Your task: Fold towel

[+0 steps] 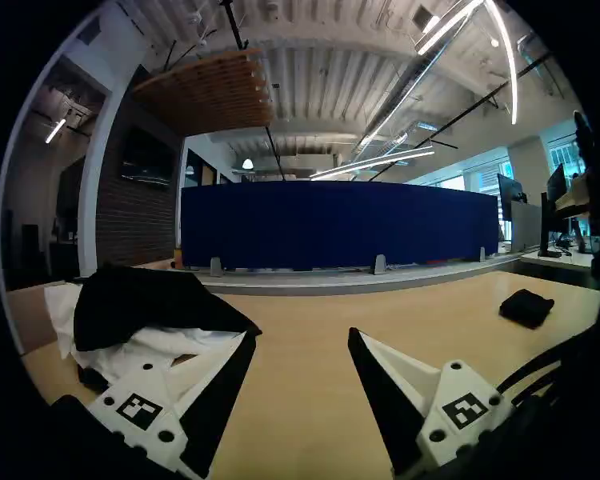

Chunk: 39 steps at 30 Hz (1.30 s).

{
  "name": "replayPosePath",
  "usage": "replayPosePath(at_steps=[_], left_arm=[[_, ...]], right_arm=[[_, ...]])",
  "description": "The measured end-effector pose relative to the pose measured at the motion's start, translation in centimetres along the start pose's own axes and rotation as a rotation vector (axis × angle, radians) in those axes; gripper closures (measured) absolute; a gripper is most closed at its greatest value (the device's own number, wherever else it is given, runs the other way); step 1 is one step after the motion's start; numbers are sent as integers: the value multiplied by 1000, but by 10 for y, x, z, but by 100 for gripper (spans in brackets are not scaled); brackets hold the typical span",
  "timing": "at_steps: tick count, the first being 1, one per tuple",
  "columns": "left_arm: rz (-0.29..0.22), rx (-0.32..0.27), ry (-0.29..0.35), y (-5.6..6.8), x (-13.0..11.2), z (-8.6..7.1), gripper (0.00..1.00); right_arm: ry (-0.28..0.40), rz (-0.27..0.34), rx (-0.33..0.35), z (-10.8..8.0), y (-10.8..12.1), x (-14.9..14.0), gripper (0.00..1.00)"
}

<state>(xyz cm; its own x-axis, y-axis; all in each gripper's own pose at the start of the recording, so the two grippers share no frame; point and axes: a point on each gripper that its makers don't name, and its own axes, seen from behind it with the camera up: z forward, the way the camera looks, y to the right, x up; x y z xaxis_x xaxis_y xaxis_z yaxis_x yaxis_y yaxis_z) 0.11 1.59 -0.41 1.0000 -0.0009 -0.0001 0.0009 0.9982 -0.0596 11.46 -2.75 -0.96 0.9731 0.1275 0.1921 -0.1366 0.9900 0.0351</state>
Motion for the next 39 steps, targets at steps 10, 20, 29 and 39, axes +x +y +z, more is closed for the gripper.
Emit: replayPosePath(at_steps=[10, 20, 29, 39], left_arm=[[0, 0, 0, 0, 0, 1, 15], [0, 0, 0, -1, 0, 0, 15], [0, 0, 0, -1, 0, 1, 15], [0, 0, 0, 0, 0, 1, 15]], right_arm=[[97, 53, -67, -13, 48, -1, 0], [159, 56, -70, -10, 71, -19, 0], [155, 69, -66, 5, 80, -53, 0], [160, 94, -75, 18, 87, -75, 0]])
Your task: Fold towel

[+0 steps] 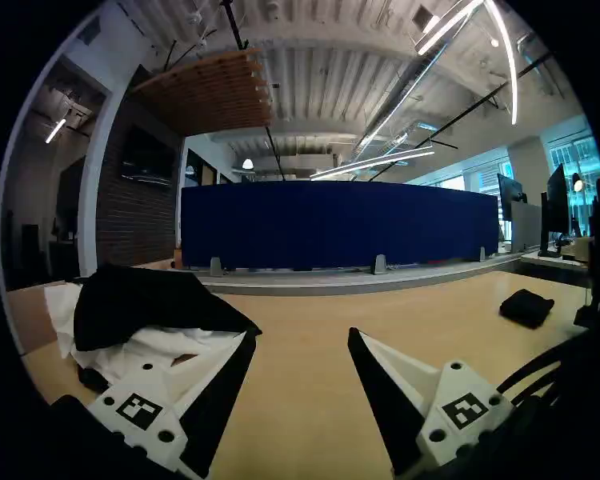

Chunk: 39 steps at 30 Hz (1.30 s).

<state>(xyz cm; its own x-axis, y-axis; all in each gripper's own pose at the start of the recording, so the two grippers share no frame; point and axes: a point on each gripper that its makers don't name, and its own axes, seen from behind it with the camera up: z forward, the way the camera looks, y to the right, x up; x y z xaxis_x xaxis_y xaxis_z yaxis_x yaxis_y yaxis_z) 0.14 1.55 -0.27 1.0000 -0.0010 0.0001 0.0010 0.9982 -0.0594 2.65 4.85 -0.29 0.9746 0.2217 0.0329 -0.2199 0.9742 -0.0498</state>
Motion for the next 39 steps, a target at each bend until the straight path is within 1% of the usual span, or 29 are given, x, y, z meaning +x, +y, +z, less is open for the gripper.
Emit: replayPosePath(at_steps=[6, 13, 21, 33, 39], left_arm=[[0, 0, 0, 0, 0, 0, 15], [0, 0, 0, 0, 0, 0, 15], [0, 0, 0, 0, 0, -1, 15], [0, 0, 0, 0, -1, -1, 15], [0, 0, 0, 0, -1, -1, 15]], right_arm=[[2, -18, 1, 6, 3, -5, 0], [-4, -8, 7, 16, 3, -10, 0], [-5, 12, 12, 14, -1, -16, 0], [4, -8, 28, 12, -10, -22, 0], [16, -42, 28, 8, -15, -23, 0]])
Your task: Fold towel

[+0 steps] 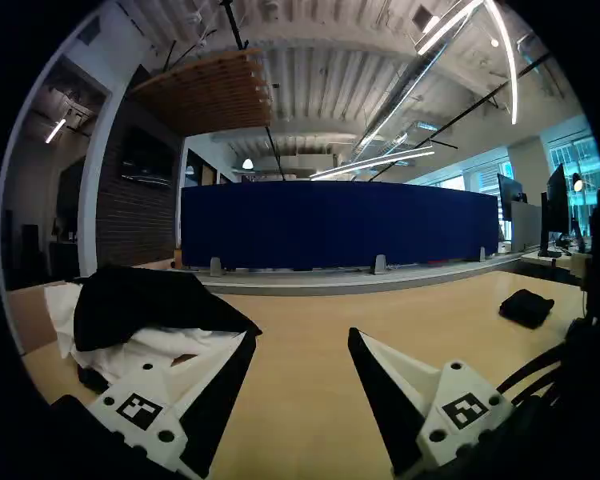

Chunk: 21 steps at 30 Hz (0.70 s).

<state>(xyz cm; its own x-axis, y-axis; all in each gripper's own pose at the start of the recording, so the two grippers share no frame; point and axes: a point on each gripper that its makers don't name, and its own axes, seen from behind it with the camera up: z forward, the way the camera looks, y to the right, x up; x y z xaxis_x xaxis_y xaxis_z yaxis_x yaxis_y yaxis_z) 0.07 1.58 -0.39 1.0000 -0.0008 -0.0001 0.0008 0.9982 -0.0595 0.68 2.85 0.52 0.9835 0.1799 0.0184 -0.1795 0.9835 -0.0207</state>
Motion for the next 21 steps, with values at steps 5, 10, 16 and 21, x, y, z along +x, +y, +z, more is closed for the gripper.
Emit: replayPosePath(at_steps=[5, 10, 16, 21], left_arm=[[0, 0, 0, 0, 0, 0, 15], [0, 0, 0, 0, 0, 0, 15], [0, 0, 0, 0, 0, 0, 15], [0, 0, 0, 0, 0, 0, 15]], right_arm=[[11, -43, 4, -4, -8, -1, 0], [15, -80, 11, -4, -14, -3, 0], [19, -112, 11, -3, -16, -4, 0], [20, -158, 13, -3, -21, -8, 0]])
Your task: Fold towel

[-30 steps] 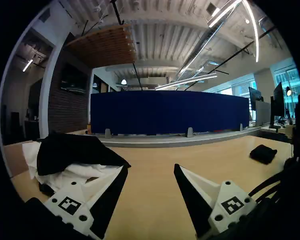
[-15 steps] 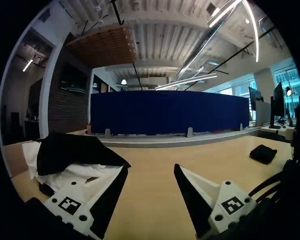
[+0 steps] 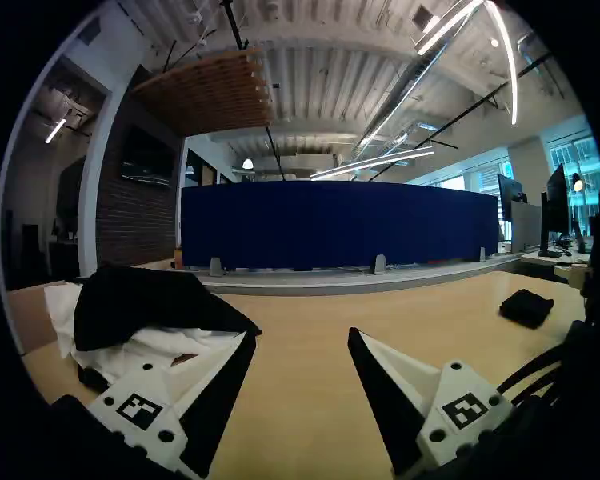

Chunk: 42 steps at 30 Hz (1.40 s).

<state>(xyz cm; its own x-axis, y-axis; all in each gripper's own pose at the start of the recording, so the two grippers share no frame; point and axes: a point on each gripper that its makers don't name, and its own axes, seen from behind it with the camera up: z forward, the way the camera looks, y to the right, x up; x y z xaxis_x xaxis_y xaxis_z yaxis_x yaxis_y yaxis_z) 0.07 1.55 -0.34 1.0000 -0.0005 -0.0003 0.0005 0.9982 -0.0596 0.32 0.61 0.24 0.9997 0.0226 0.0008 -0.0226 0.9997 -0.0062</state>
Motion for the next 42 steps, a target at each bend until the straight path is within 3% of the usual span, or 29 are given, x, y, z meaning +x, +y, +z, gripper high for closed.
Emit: replayPosePath(at_steps=[3, 42], left_arm=[[0, 0, 0, 0, 0, 0, 15], [-1, 0, 0, 0, 1, -1, 15]], right_arm=[[0, -28, -7, 1, -3, -3, 0], [1, -23, -7, -1, -3, -3, 0]])
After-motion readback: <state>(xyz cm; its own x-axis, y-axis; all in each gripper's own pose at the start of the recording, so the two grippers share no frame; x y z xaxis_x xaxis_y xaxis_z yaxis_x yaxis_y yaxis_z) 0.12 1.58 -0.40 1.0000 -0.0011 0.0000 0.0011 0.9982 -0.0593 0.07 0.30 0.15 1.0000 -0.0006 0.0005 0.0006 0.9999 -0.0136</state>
